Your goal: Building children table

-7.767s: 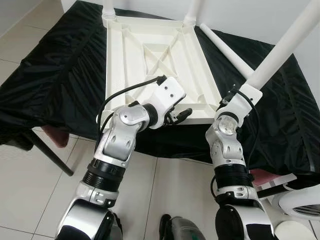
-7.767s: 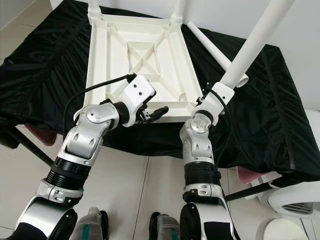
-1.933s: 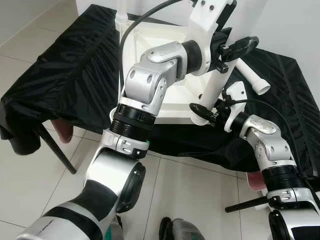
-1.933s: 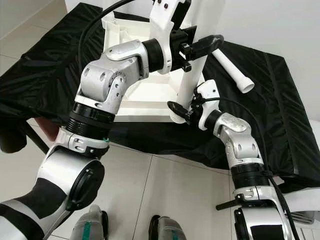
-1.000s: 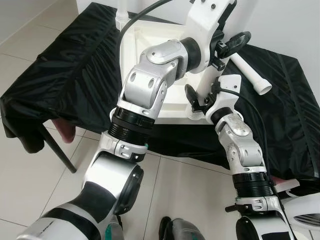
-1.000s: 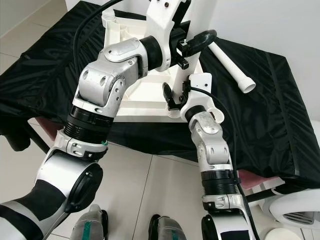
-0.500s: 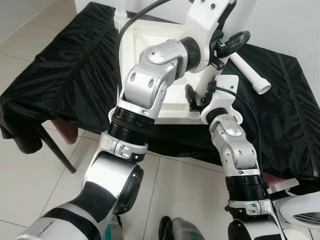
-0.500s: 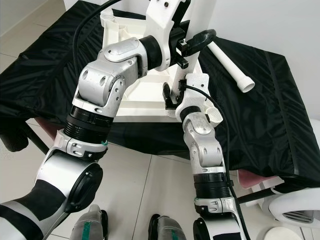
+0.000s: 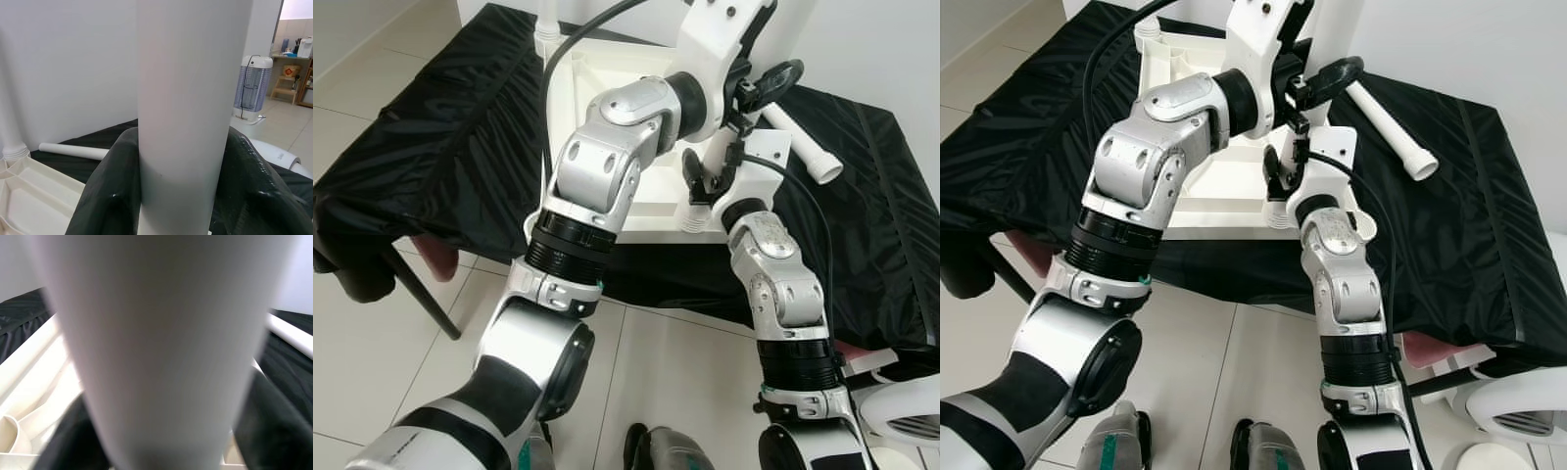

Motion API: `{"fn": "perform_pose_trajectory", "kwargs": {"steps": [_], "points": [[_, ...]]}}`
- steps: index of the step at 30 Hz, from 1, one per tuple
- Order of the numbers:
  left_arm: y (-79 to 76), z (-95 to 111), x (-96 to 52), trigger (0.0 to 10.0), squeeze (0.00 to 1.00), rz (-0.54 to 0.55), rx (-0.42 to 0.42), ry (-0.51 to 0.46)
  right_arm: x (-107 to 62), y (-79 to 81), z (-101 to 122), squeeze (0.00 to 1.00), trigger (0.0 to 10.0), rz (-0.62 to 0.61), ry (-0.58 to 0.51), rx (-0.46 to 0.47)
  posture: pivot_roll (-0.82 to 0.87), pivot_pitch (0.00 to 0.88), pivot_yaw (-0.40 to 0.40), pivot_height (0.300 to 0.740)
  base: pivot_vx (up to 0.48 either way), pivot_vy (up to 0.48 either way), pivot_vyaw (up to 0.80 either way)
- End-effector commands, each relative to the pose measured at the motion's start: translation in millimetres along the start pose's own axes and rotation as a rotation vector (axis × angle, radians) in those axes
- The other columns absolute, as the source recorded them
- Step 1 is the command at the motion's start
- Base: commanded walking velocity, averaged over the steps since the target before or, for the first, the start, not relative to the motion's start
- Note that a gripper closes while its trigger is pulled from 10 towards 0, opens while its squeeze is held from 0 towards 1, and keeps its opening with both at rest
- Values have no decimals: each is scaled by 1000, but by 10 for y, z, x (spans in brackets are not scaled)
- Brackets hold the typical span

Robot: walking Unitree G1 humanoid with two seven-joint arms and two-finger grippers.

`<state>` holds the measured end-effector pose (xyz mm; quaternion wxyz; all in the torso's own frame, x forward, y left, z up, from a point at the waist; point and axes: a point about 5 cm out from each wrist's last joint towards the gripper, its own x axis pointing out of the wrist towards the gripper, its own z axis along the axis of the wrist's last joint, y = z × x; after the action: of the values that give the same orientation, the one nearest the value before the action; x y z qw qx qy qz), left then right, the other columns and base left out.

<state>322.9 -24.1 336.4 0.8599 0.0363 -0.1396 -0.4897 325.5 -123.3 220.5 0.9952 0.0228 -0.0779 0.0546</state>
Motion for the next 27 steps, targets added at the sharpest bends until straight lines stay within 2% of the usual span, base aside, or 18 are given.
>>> {"fn": "perform_pose_trajectory", "kwargs": {"steps": [1,2,3,4,5,6,7,17,18,20,21,22,23,24,25,26,27], "points": [[15,97,25,10000,0,114,34,-31,-9,-35,5,0,2510,-14,6,3,72,72,-120,740,0,0,0],[15,97,25,10000,0,114,34,-31,-9,-35,5,0,2510,-14,6,3,72,72,-120,740,0,0,0],[16,97,27,10000,0,114,34,-31,-13,-36,-1,0,1451,-16,10,2,72,71,-120,740,0,0,0],[16,97,27,10000,0,114,34,-31,-13,-36,-1,0,1451,-16,10,2,72,71,-120,740,0,0,0],[15,98,28,10000,0,113,35,-31,-16,-36,-7,0,824,-18,15,2,72,71,-120,740,0,0,0],[15,98,28,10000,0,113,35,-31,-16,-36,-7,0,824,-18,15,2,72,71,-120,740,0,0,0],[12,100,29,10000,0,112,35,-32,-19,-35,-16,0,39,-19,20,4,73,70,-119,740,0,0,0],[-4,78,41,10000,0,97,36,-26,-30,-39,-23,0,0,-24,22,-15,74,67,-117,740,0,0,0],[-6,74,42,10000,0,95,35,-25,-29,-37,-20,0,3176,-25,21,-13,74,67,-118,740,0,0,0],[-7,73,42,10000,0,94,34,-24,-28,-35,-17,0,3176,-27,19,-14,73,66,-118,740,0,0,0],[-15,75,41,10000,0,92,34,-25,-28,-34,-14,0,4784,-26,17,-15,73,65,-118,740,0,0,0],[-15,75,41,10000,0,92,34,-25,-28,-34,-14,0,4784,-26,17,-15,73,65,-118,740,0,0,0],[-25,79,40,10000,0,89,32,-26,-28,-34,-12,0,10000,-25,16,-17,72,65,-118,740,0,0,0],[-40,87,37,10000,855,77,14,-34,-27,-36,-11,0,10000,-24,15,-18,73,64,-118,740,0,0,0],[-40,87,37,10000,855,77,14,-34,-27,-36,-11,0,10000,-24,15,-18,73,64,-118,740,0,0,0],[-49,97,32,10000,1000,70,3,-41,-25,-38,-10,0,10000,-24,15,-18,73,63,-118,740,0,0,0],[-49,97,32,10000,1000,70,3,-41,-25,-38,-10,0,10000,-24,15,-18,73,63,-118,740,0,0,0]]}}
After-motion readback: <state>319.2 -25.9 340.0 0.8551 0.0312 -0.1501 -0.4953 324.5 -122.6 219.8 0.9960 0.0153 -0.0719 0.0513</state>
